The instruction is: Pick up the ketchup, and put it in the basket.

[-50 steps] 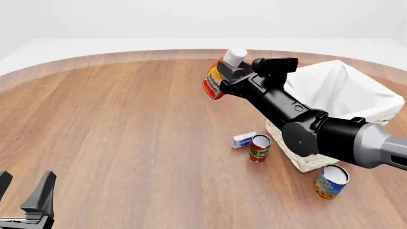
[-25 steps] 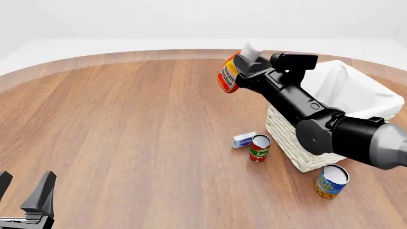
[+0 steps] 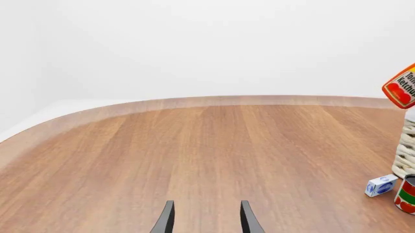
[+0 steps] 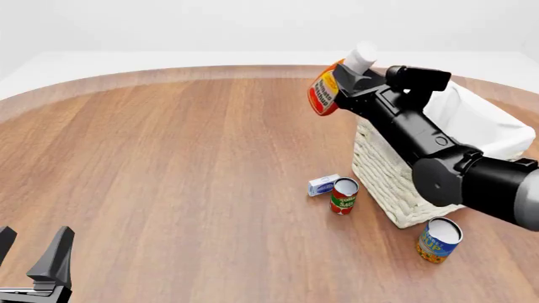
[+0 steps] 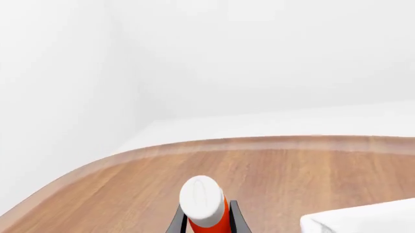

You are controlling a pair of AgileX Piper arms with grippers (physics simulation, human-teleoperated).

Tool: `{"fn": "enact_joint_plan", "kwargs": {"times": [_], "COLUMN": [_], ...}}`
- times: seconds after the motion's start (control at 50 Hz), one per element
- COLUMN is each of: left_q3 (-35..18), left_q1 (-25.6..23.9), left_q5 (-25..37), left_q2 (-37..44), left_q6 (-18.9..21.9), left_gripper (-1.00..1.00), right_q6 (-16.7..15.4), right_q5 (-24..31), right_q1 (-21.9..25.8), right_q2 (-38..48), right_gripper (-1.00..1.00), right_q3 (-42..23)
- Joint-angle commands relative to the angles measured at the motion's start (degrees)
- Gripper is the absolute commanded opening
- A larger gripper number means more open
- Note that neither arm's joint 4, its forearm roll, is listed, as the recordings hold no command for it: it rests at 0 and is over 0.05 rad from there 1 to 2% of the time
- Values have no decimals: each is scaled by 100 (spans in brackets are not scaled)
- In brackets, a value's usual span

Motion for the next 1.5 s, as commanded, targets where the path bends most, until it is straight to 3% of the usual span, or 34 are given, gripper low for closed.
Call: {"fn": "enact_joint_plan", "kwargs": {"times": [0.02,1.1,1.5], "left_q3": [0,0,0], "left_q1": [0,0,0], "left_q5": [0,0,0], "left_q2": [1,-1,1], "left_q6": [0,0,-1], "left_gripper": [100,100,100], "right_q6": [107,520,453], "right_q5": [9,332,499], "right_q1": [-130,-1144,-1528], "right_q2": [-172,-1250,-1721], "right_gripper": [-100,-100,-100], "right_q3": [6,201,531]}}
